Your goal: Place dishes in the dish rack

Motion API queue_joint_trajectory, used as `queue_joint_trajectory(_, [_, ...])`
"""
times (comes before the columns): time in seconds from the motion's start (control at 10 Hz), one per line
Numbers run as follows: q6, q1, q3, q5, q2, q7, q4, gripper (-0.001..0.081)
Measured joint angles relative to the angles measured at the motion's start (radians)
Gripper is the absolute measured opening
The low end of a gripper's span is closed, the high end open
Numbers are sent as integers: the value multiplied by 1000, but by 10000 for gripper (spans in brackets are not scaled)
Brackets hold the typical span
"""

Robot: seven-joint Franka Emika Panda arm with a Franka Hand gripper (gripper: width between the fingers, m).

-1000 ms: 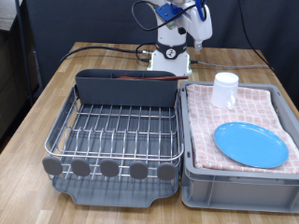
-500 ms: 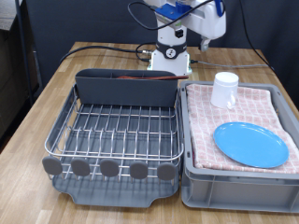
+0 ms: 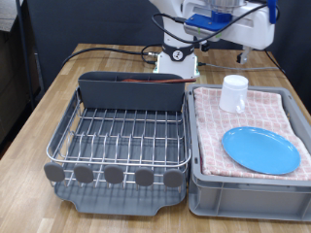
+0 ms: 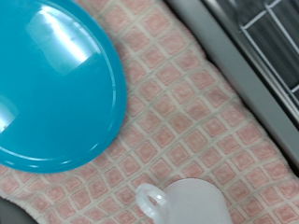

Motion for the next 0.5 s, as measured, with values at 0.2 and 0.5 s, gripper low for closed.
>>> queue_joint_trajectory(0.2, [22,11,18,2,53,-2,43,802])
queue_joint_trajectory(0.5, [98,11,25,52,101,-10,43,802])
